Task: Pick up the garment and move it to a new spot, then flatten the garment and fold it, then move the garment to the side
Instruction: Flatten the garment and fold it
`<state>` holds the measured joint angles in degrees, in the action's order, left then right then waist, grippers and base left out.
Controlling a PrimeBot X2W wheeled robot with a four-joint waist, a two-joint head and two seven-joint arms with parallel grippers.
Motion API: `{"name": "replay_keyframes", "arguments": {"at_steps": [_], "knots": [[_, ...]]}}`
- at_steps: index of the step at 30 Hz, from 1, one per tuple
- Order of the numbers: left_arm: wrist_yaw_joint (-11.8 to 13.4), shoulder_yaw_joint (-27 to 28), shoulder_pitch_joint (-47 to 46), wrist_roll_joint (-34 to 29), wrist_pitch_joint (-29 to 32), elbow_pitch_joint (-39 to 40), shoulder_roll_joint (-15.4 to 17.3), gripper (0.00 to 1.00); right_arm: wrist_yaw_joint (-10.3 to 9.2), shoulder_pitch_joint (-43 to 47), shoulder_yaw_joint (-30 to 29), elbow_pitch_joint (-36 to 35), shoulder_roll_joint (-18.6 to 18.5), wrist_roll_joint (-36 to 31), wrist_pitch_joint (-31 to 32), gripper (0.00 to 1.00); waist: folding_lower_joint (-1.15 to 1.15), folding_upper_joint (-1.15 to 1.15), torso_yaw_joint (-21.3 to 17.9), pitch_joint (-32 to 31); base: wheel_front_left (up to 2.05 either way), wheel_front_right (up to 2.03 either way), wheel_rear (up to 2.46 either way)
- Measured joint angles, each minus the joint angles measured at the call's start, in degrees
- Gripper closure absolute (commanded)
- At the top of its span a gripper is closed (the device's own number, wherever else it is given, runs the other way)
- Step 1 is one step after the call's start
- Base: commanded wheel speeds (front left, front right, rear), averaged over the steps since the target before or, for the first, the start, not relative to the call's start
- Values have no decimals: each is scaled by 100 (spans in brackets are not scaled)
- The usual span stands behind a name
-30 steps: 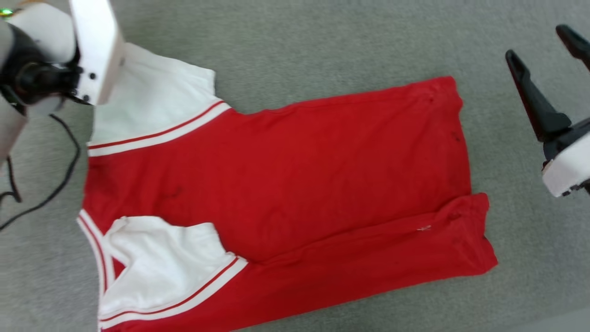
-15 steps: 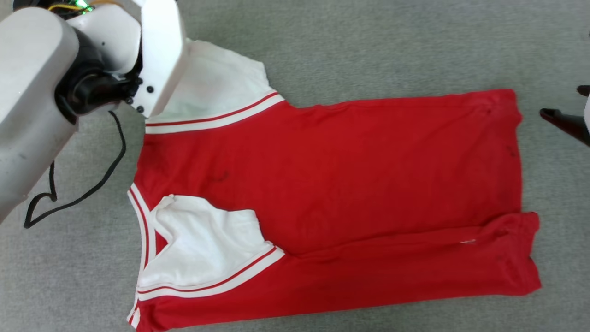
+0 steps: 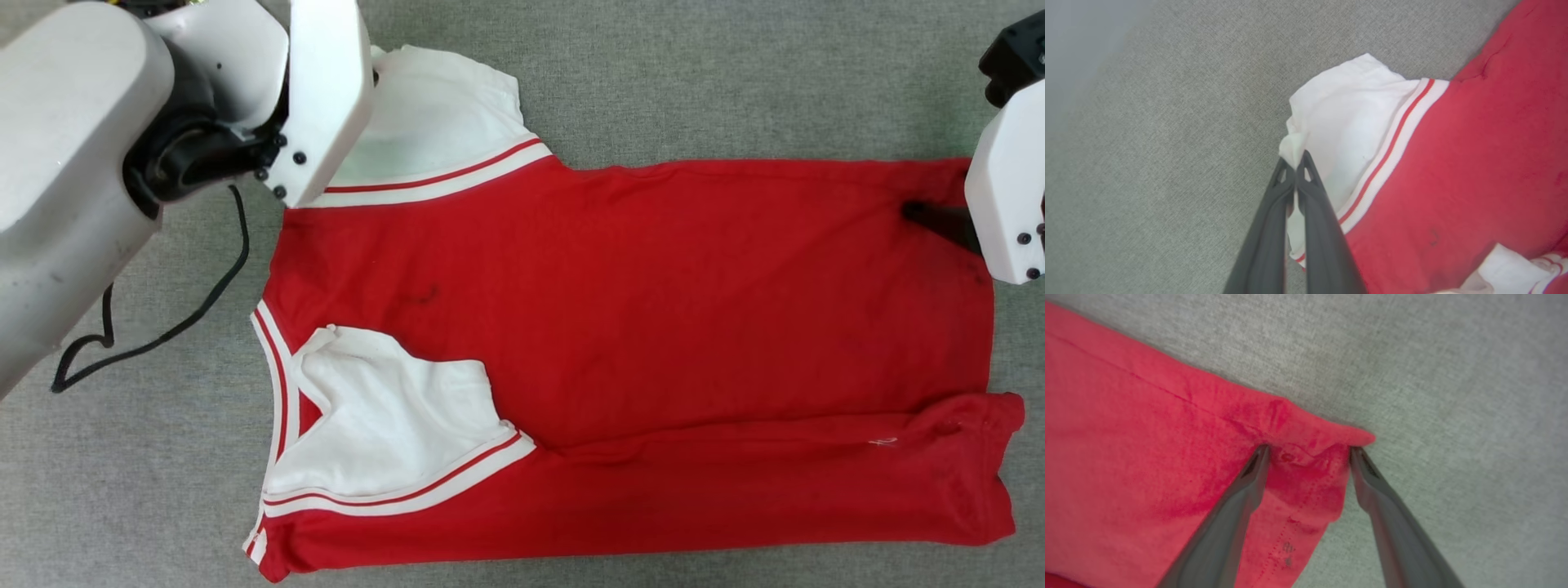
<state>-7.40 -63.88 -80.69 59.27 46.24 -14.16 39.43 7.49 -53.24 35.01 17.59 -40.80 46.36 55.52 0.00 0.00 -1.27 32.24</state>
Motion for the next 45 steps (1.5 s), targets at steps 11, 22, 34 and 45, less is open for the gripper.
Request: {"name": "replay_keyframes", "arguments": {"at_steps": [11, 22, 34, 45], "knots": [[0, -108, 495, 375, -636, -20, 354, 100, 2, -18, 834, -87, -316, 538, -1541, 100, 0, 0, -133, -755, 0, 0, 0], [230, -231, 1578, 564, -1168, 1022, 1096, 100, 2, 633, 1421, -275, -795, 862, -2486, 100, 0, 0, -104, -1615, 0, 0, 0], [898, -745, 3597, 912, -1678, 2118, 1804, 100, 2, 1869, 1874, -405, -1110, 1169, -3133, 100, 0, 0, -25, -2244, 0, 0, 0], [971, -853, 4387, 976, -2000, 1710, 1472, 100, 2, 2220, 2030, -20, -765, 1051, -3329, 100, 0, 0, -67, -2033, 0, 0, 0]]}}
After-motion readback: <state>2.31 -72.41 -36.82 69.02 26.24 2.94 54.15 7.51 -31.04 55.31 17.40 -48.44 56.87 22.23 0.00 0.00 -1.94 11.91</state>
